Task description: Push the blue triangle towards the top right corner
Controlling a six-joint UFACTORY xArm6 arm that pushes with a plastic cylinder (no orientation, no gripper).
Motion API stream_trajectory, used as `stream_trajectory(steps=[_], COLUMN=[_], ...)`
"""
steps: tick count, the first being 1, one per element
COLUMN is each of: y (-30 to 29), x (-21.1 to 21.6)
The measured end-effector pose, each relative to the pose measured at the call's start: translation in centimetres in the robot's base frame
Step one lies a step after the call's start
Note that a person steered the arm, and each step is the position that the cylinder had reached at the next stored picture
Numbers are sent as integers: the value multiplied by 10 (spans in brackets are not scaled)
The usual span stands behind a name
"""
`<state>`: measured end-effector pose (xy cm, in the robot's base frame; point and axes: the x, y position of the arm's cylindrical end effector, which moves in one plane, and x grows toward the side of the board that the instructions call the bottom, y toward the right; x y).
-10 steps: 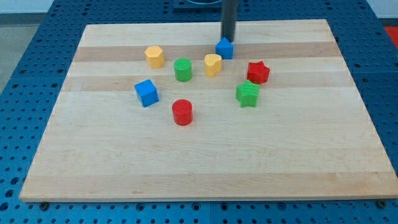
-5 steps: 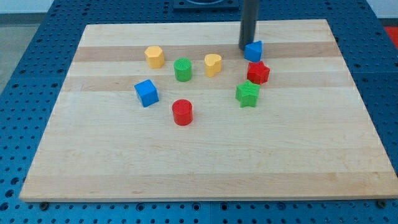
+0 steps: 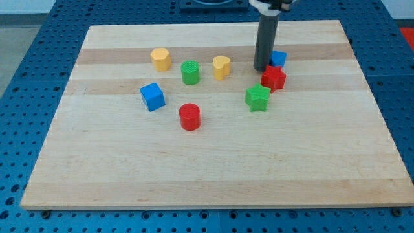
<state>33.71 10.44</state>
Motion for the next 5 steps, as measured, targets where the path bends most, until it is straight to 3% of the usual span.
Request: stream_trajectory(steps=[3, 5], y=[39, 45], x=[20, -23])
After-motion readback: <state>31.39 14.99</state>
